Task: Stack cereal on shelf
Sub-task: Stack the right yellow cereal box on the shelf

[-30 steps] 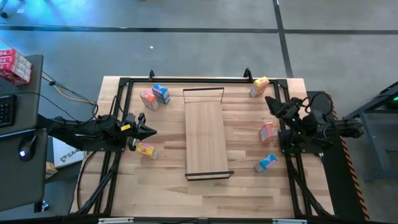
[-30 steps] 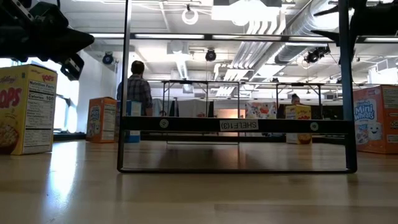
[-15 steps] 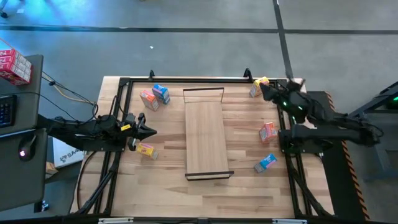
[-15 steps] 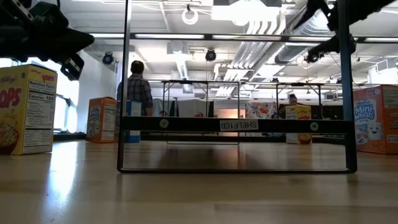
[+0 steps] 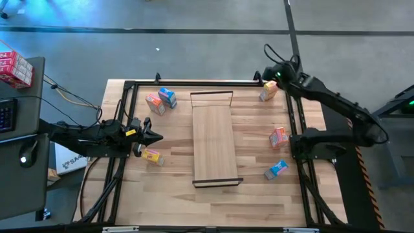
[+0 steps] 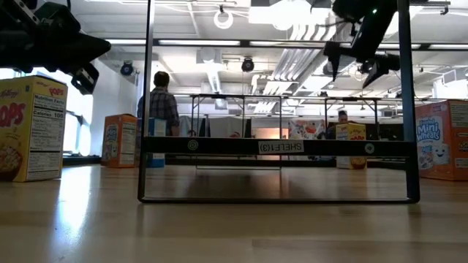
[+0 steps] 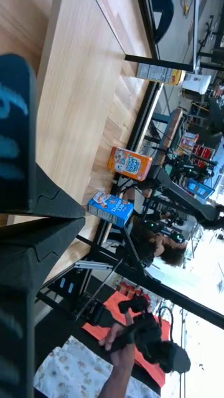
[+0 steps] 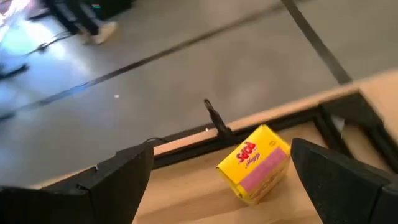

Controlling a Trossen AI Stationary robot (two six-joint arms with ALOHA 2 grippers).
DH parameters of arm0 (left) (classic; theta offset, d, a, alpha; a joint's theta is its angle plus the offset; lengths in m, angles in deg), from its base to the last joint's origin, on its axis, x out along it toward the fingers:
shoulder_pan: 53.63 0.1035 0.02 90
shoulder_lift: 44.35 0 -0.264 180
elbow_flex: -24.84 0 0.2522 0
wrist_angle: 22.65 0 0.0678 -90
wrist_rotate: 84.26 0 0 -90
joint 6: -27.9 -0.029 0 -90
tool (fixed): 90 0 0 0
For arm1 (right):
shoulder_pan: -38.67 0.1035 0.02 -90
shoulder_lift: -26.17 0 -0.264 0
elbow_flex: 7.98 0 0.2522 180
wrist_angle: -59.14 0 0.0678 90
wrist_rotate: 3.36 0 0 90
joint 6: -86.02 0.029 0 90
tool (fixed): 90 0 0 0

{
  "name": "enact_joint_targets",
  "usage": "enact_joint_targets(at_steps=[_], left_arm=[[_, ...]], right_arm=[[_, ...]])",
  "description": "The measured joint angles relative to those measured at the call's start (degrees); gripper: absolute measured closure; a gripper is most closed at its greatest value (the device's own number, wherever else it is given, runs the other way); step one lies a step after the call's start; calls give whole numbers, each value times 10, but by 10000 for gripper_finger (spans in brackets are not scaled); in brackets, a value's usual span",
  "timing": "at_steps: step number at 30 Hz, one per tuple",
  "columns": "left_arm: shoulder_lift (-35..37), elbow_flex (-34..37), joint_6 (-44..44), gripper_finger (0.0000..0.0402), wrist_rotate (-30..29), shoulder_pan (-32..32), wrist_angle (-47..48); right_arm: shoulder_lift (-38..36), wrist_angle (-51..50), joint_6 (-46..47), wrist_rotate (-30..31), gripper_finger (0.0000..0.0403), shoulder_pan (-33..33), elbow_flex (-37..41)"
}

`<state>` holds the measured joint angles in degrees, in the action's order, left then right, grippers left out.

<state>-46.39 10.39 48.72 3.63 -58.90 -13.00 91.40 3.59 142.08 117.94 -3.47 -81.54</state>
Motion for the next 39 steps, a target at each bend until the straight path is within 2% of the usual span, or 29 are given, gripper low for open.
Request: enact_joint_targets(at_steps=[7,13,16,32,39], left_arm=[[0,0,0,401,0,0,0],[0,0,0,402,0,0,0],[0,0,0,401,0,0,0],[0,0,0,402,0,0,0],[0,0,0,401,0,0,0]], right_arm=[[101,-18,144,-36,24,-37,-8],[153,-21,171,-45,24,-56,-8],[164,-33,219,-45,24,-65,-7],[215,-24,254,-93,25,-98,-7],[223,-21,256,-104,46,-105,-7]])
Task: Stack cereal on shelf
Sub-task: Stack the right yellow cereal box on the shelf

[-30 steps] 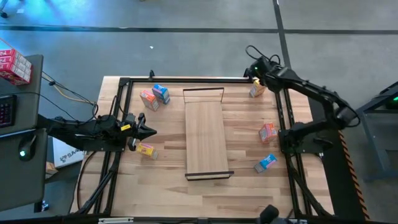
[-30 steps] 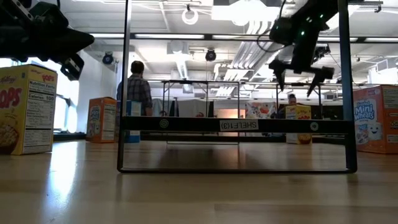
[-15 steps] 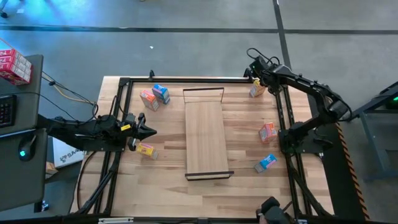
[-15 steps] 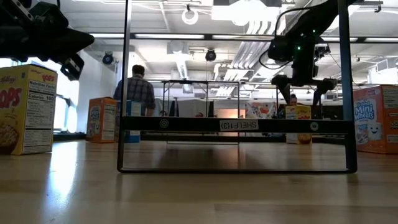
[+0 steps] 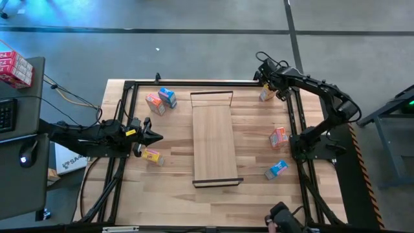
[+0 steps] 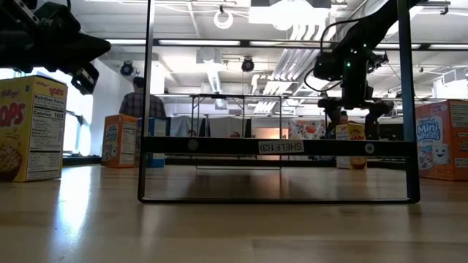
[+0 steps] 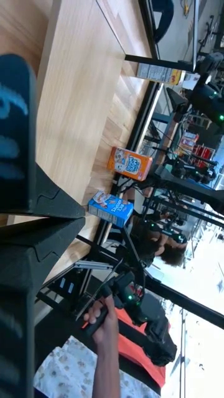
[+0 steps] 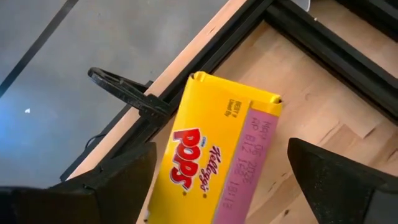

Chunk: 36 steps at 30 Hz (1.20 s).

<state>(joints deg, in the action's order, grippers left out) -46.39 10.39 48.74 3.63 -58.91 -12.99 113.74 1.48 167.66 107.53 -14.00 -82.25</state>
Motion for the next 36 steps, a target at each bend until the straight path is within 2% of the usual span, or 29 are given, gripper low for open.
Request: enact_joint_targets(at_steps=[10,16,22,36], left_arm=[[0,0,0,401,0,0,0],[0,0,0,401,0,0,0],[0,0,0,402,0,0,0],[0,0,0,402,0,0,0]], right_arm=[[0,1,-2,-19,76,-13,0],[19,3,-8,-61,91,-21,0],[25,15,-25,-70,110,-21,0],[25,16,-68,-76,198,-33,0]])
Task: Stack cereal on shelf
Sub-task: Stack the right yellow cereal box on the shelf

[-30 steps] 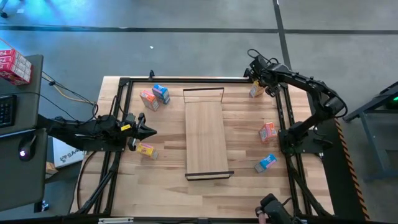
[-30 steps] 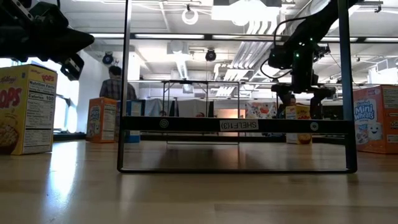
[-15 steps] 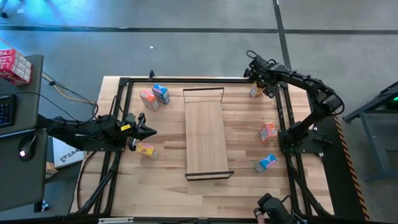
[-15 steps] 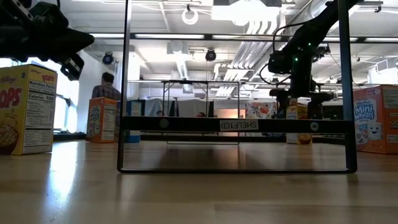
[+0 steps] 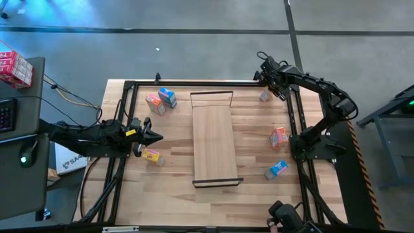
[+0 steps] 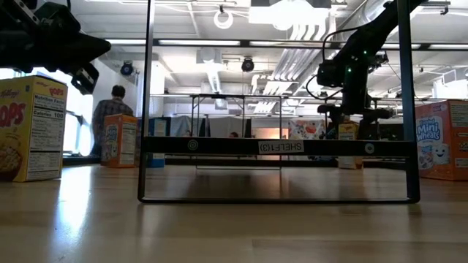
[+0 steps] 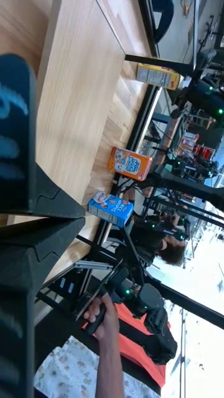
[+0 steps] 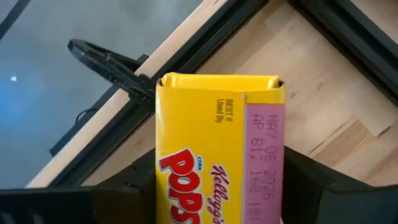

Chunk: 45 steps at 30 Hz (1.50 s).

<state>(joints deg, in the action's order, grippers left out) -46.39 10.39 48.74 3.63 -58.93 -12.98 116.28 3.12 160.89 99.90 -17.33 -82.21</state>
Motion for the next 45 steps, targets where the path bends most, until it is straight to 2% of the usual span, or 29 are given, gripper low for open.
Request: enact_joint_targets(at_steps=[8,13,18,21,24,27,32,37,41,45], left_arm=[[0,0,0,401,0,0,0],[0,0,0,401,0,0,0],[0,0,0,401,0,0,0],[0,0,0,402,0,0,0],[0,0,0,402,0,0,0],[0,0,0,402,0,0,0],[0,0,0,401,0,0,0],[0,0,0,402,0,0,0],[0,0,0,401,0,0,0],[0,0,0,402,0,0,0]], right_arm=[[-9,-1,-87,-5,262,0,-1],[-31,-30,-223,-13,284,0,-34],[-51,-117,-367,-35,287,3,-112],[-58,-173,-445,-69,287,16,-172],[-62,-233,-486,-114,288,43,-231],[-62,-315,-507,-130,288,80,-285],[-64,-398,-482,-125,288,172,-307],[-65,-398,-421,-185,288,290,-260],[-65,-361,-326,-193,288,383,-243],[-62,-273,-196,-136,288,452,-238]])
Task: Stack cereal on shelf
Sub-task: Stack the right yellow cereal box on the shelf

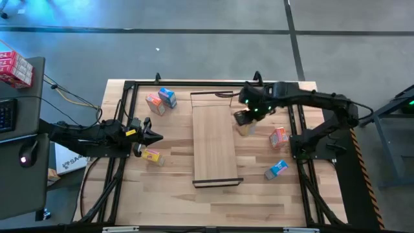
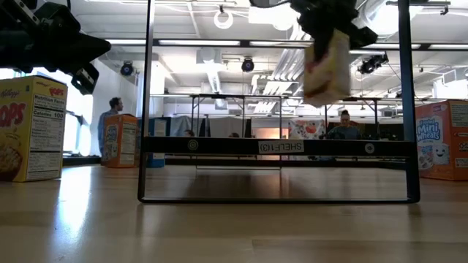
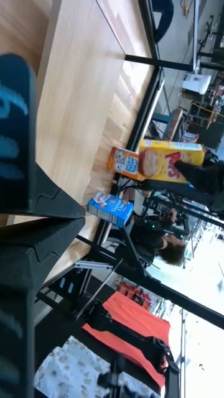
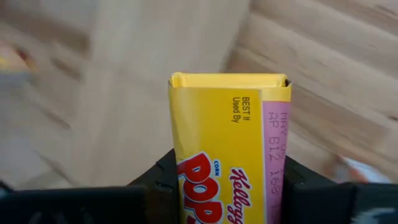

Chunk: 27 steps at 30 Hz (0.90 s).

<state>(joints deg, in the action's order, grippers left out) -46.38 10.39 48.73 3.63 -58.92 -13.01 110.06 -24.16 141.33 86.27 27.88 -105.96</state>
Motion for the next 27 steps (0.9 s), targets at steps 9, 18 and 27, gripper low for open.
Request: enact_joint_targets(at_steps=[9,18,27], left_arm=[[0,0,0,402,0,0,0],[0,0,0,401,0,0,0],[0,0,0,401,0,0,0]], right_arm=[[61,87,141,140,288,27,-1],[146,25,103,137,288,2,-110],[244,-21,102,178,288,-2,-194]])
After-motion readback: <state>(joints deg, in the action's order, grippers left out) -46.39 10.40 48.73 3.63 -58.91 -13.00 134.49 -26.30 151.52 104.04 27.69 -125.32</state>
